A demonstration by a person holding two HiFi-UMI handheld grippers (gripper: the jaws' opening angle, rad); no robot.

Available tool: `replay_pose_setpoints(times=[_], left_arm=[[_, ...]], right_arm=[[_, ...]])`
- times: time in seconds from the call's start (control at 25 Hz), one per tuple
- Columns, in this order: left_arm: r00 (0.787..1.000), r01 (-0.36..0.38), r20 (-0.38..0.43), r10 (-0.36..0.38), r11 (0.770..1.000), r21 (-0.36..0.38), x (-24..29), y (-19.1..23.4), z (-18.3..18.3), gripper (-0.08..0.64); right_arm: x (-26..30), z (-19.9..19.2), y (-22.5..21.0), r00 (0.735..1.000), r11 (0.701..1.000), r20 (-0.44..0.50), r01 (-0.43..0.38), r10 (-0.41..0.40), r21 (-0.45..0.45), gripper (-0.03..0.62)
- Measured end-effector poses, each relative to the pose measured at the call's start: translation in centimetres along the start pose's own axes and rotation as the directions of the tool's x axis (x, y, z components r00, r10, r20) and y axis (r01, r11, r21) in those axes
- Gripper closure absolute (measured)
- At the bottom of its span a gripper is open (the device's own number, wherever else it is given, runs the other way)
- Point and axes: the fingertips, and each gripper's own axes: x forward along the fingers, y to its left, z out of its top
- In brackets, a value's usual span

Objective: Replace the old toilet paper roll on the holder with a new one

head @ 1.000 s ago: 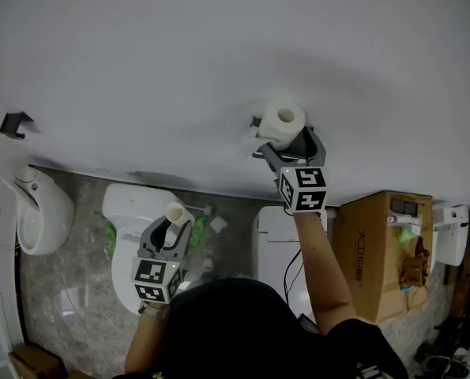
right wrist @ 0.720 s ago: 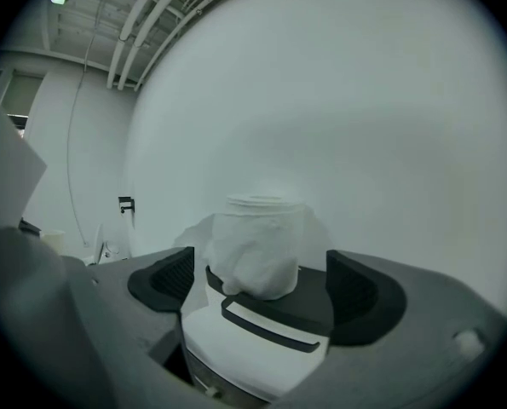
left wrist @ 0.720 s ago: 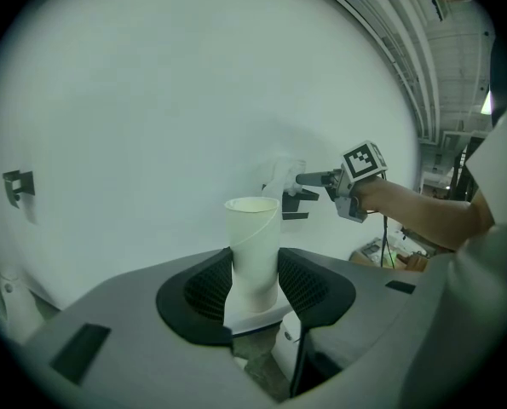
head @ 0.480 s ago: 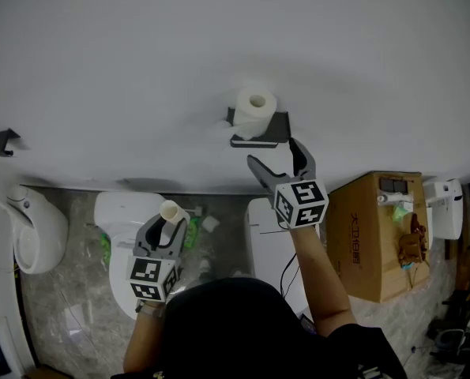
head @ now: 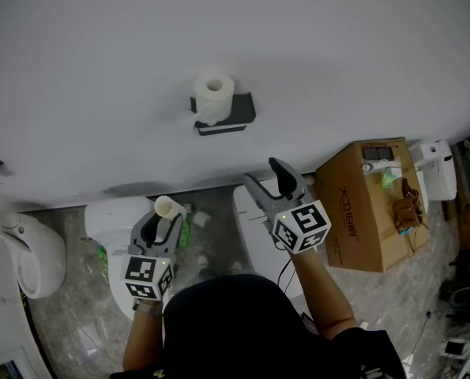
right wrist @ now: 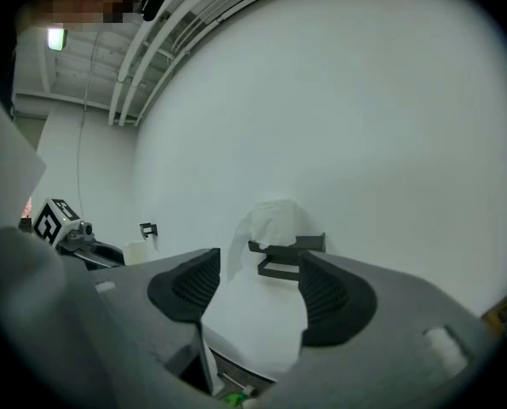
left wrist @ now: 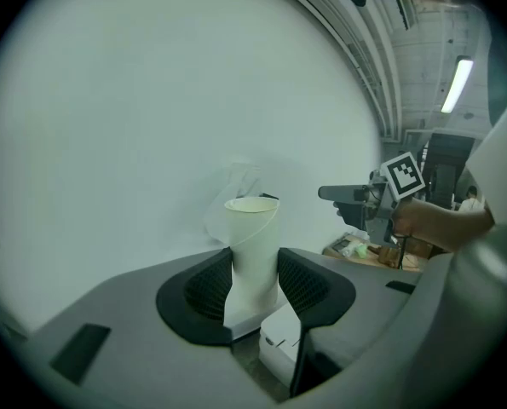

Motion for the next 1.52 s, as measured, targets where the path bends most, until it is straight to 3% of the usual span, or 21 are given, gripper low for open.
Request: replay_pose_setpoints(times=[0.24,0.44,1.08,1.52], left_arm=[[0.996,0.079,0.025,-0.080,0.996,0.040,0.7,-2.6,0.8,0.380],[0.993,0.115,0.031,-0.117,0.991,0.071,0.9,-4.3,1.4,0.381],[0.987,0.151,0.036,-0.155,0.985,0.082,1.7,-5.2,1.8,0.380],[0.987,0.152,0.043,-0.155,0.986,0.063,2.7,-4.6,2.0,0.380]], right_arm=[[-4.9,-0.6,0.4,0.999,0.999,0.006,0.032,-0.032,-0.043,0.443],[-8.1,-1.3,1.2,0.999,0.995,-0.014,0.032,-0.033,-0.094,0.492],[-9.4,-3.2,1.3,0.999,0.998,-0.033,0.041,-0.043,-0.048,0.508],[-8.2,-3.8,1.5,0.998,0.996,-0.061,0.028,-0.033,-0.081,0.509]])
